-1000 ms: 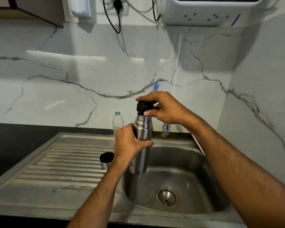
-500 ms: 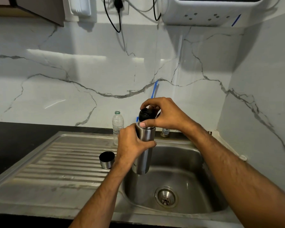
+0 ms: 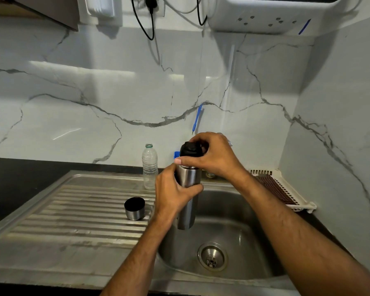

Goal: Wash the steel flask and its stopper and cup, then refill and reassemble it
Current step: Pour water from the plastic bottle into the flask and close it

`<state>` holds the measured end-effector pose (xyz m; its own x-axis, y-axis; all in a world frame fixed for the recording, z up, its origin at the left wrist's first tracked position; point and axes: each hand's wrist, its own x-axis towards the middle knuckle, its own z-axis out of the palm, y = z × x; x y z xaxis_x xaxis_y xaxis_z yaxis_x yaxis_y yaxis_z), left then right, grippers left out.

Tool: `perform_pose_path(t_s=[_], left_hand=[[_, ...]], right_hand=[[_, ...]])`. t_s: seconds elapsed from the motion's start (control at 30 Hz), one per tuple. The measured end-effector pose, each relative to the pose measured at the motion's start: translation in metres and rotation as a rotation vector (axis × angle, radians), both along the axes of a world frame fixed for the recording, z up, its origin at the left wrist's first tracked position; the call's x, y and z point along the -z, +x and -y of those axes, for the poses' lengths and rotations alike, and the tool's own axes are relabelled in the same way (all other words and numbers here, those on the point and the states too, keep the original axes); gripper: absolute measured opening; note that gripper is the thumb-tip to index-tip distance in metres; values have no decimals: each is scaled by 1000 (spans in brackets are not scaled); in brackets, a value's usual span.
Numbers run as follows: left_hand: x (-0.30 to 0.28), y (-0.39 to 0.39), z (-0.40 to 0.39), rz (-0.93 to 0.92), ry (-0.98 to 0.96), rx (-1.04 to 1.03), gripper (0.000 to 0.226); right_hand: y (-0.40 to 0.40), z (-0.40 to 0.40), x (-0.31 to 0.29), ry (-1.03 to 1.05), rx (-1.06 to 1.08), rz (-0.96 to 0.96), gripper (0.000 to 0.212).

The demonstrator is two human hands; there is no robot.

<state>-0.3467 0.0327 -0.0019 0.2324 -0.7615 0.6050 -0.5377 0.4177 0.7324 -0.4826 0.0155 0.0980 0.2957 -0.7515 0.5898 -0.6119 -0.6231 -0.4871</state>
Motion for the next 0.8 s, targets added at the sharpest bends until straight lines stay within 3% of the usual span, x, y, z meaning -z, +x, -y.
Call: perform_pose_path(t_s=[0.13,0.23,0.37,0.47,0.67,0.8], left_hand=[[8,-1,5,-23,-14,13,50],[14,0,9,-43,-14,17,49],[19,-1,13,-44,-45,20,49],[22,-3,12,-58,-69,18,51],[35,-2,20,-91,-49,53,54],[39,-2,20,-73,-73,48,57]], right_hand=[[-5,5,5,163,-103,74,72],[-13,9,8,279,-247,185,61],[-6,12,16,162,-145,179,53],[3,13,23,127,-54,153,64],[-11,16,26,307,-306,324,60],[-3,15,33,179,-184,333,55]])
